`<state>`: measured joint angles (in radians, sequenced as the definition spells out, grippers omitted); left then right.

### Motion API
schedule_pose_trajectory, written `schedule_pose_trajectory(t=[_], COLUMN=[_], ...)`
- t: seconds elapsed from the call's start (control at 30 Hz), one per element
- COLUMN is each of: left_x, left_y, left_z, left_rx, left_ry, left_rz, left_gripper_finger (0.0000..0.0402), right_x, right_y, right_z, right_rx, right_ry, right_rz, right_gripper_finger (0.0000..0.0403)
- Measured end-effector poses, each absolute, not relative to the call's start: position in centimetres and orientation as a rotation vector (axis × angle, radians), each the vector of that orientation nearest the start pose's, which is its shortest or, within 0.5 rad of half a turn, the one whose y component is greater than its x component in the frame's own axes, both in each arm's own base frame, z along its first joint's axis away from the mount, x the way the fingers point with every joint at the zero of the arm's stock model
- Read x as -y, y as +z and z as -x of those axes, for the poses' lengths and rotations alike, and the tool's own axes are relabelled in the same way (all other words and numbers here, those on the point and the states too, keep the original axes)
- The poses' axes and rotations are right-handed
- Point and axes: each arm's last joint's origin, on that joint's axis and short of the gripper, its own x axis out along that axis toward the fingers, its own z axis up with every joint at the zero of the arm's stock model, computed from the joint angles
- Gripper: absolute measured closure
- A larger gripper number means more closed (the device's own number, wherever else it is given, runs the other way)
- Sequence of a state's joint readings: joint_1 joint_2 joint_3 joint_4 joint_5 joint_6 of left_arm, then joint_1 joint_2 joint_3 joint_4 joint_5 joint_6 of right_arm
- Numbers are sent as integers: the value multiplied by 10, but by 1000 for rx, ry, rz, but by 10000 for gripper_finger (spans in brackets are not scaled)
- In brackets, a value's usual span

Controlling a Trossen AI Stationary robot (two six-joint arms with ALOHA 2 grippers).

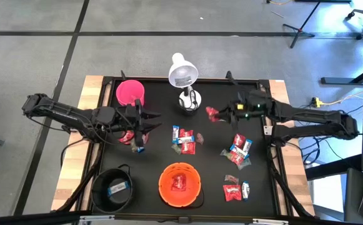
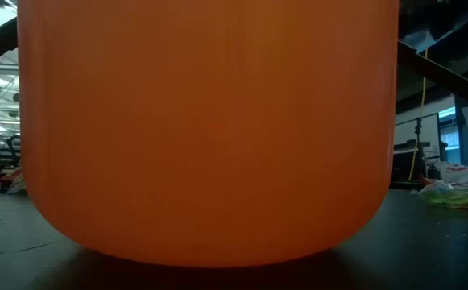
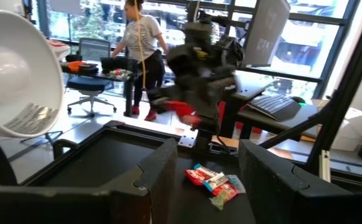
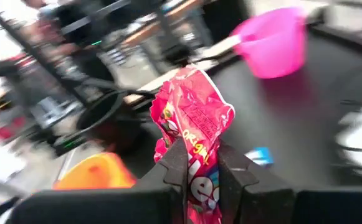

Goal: Sort candy
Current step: Put the red candy into the orange bucket

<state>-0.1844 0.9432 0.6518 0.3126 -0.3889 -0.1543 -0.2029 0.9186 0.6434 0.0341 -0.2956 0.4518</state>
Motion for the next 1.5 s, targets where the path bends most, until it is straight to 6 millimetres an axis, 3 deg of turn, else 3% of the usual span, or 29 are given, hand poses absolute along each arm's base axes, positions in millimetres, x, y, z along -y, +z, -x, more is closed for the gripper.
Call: schedule_pose_trajectory(t=[0.27,0.6,0.97,1.23,1.33,1.5], left_x=[27,27,28,27,27,27], left_y=[306,306,304,304,304,304], left_z=[-210,-210,-210,-210,-210,-210], left_rx=[37,30,11,11,11,11], left_ry=[223,223,218,219,219,226], left_rz=[153,151,153,155,155,155], left_gripper_finger=[240,240,240,240,240,240], right_x=[-22,-67,-101,-116,-123,-131], right_y=[290,307,276,253,249,252], right_z=[-225,-270,-309,-319,-319,-317], right_rx=[-133,-171,-298,-348,-355,-312], right_ry=[274,370,387,415,437,444], right_rz=[-468,-380,-332,-268,-260,-225], right_gripper_finger=[359,358,357,354,331,254])
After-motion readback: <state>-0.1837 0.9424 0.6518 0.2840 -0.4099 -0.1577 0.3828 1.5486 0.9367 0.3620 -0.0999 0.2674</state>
